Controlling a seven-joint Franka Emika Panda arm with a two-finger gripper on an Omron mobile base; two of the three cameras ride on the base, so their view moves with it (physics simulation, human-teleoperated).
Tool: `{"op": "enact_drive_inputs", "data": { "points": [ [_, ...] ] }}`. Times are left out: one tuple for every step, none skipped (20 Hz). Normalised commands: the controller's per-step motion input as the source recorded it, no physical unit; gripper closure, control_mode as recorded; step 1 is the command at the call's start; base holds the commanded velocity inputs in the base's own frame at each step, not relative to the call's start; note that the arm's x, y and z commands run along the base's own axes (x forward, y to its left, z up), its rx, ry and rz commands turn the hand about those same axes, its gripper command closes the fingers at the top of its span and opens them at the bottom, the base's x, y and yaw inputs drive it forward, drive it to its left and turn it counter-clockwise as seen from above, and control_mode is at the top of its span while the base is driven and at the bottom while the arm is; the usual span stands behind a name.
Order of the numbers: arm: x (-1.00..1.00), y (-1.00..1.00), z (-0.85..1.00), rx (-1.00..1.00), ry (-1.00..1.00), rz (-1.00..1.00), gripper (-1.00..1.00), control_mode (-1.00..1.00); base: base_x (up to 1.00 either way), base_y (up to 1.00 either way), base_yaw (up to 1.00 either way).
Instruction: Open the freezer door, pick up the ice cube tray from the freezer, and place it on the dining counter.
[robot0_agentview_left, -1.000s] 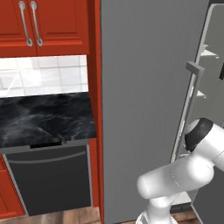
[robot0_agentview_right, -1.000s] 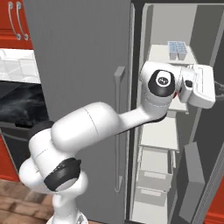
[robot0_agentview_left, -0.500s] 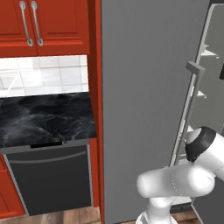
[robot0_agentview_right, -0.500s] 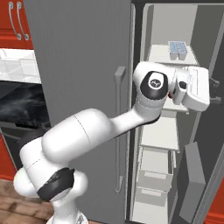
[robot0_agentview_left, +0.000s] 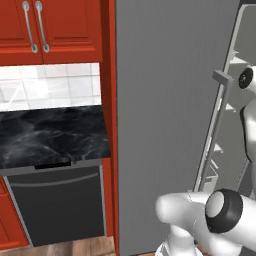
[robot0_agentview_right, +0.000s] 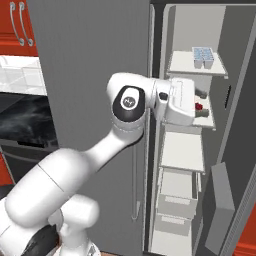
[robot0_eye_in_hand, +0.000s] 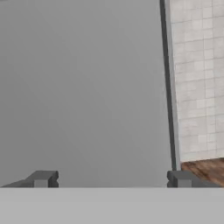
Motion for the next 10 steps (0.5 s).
{"op": "enact_drive_inputs", "data": {
  "points": [
    [-0.32,1.00,0.08,0.00,0.12,0.15,-1.00,-1.00,0.00,0.00,0.00],
    [-0.34,1.00,0.11,0.00,0.13,0.17,-1.00,-1.00,0.00,0.00,0.00],
    [-0.31,1.00,0.16,0.00,0.16,0.18,-1.00,-1.00,0.00,0.00,0.00],
    [-0.31,1.00,0.17,0.00,0.17,0.20,-1.00,-1.00,0.00,0.00,0.00],
    [-0.32,1.00,0.17,0.00,0.17,0.21,-1.00,-1.00,0.00,0.00,0.00],
    [-0.33,1.00,0.23,0.00,0.19,0.21,-1.00,-1.00,0.00,0.00,0.00],
    [-0.32,1.00,0.19,0.00,0.18,0.22,-1.00,-1.00,0.00,0.00,0.00],
    [-0.34,1.00,0.17,0.00,0.18,0.22,-1.00,-1.00,0.00,0.00,0.00],
    [-0.36,1.00,0.17,0.00,0.17,0.22,-1.00,-1.00,0.00,0.00,0.00],
    [-0.36,1.00,0.13,0.00,0.17,0.23,-1.00,-1.00,0.00,0.00,0.00]
  ]
}}
